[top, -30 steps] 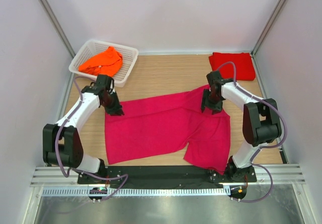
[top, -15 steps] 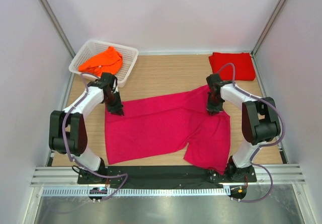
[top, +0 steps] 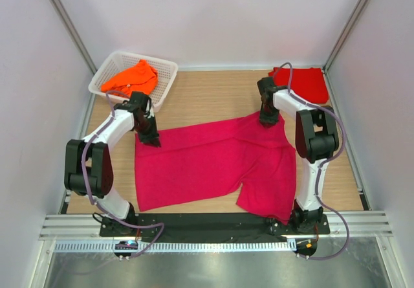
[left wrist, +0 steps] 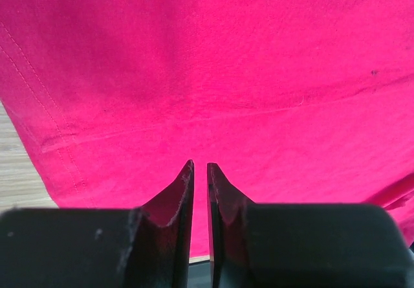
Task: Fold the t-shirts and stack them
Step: Fold the tshirt
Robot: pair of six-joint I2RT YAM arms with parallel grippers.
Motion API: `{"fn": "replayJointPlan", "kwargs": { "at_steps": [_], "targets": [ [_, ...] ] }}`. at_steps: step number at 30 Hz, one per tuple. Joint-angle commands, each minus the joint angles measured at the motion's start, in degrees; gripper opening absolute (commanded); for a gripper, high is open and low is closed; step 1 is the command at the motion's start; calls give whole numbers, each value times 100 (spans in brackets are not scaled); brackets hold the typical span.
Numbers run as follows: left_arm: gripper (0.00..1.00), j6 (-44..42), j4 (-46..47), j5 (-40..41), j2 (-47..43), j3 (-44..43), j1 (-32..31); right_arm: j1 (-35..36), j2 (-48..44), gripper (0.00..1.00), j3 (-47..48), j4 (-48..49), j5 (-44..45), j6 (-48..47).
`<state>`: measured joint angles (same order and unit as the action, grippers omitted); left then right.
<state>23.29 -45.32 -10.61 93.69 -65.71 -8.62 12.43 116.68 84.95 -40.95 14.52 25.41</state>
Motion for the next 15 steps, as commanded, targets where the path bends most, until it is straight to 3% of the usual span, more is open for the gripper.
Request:
{"fn": "replayJointPlan", "kwargs": {
  "at_steps": [1, 6, 10, 15],
  "targets": [
    [13, -123, 76, -90, -9, -29, 1, 32, 188, 31, 915, -280, 419, -115],
    [13, -176, -12, -64, -35, -100, 1, 260, -721, 41, 709, -871, 657, -264],
    [13, -176, 6, -108, 35, -108, 1, 471, -1306, 59, -38, -967, 122, -203],
    [13, -202, 50, -274, 193, -117, 1, 691, -1675, 64, -1207, -416, -301, 8]
  ]
}}
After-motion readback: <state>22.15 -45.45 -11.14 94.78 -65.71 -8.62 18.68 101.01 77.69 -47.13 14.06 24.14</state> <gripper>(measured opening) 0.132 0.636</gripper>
